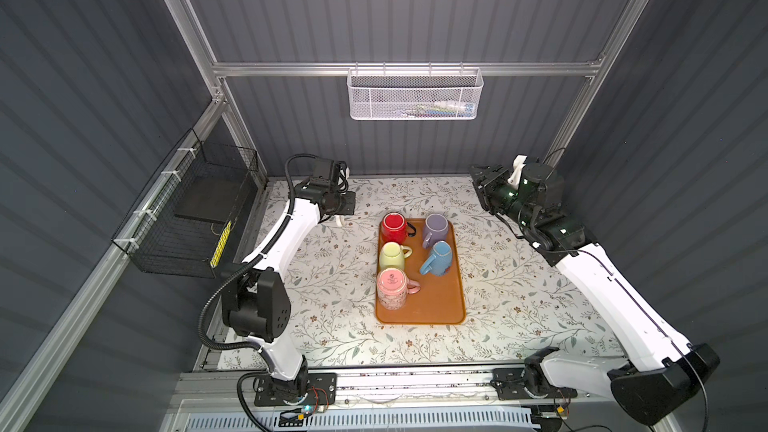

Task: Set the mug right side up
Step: 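Carry the white mug away with the left gripper while the right arm withdraws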

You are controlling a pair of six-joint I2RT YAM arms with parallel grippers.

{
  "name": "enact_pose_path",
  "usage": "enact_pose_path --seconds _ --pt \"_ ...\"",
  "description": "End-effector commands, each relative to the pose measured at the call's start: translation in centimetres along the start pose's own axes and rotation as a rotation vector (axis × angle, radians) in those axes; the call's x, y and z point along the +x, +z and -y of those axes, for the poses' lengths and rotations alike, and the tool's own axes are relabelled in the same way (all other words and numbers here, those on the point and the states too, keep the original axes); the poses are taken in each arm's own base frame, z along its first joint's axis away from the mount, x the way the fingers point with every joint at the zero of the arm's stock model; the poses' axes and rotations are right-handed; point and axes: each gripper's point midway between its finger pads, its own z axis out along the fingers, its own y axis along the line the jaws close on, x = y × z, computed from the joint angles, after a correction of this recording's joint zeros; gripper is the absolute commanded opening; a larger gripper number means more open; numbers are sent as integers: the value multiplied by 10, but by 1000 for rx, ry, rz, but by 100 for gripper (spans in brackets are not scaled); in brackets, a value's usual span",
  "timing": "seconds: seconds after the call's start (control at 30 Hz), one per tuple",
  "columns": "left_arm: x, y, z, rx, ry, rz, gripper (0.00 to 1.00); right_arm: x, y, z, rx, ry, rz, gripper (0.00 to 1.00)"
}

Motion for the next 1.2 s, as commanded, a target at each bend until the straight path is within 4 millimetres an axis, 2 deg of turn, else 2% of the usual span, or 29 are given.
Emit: enact_pose_path --seconds 0.0,0.2,0.37,0.57,0.7,0.83,1.13,1.17 --pt "-23 -17 2 -14 39 62 0 -5 5 -13 -62 37 -19 57" --pt "-16 -15 -2 -33 49 43 0 8 28 2 -67 88 -78 55" --pt "-9 -1 -9 -27 49 6 0 16 51 49 36 63 -127 51" --pt "-15 17 -21 -16 54 -67 0 31 62 89 123 -82 -191 49" --pt "-23 22 -32 -16 61 -111 0 41 64 107 157 -145 -238 48" --pt "-27 27 -40 -48 84 -133 0 49 62 117 192 -194 -276 48" --pt "-23 56 -57 -72 100 -202 0 57 52 130 253 -319 -317 48" --pt "-17 60 -57 -65 98 -228 0 59 51 130 246 -348 -326 49"
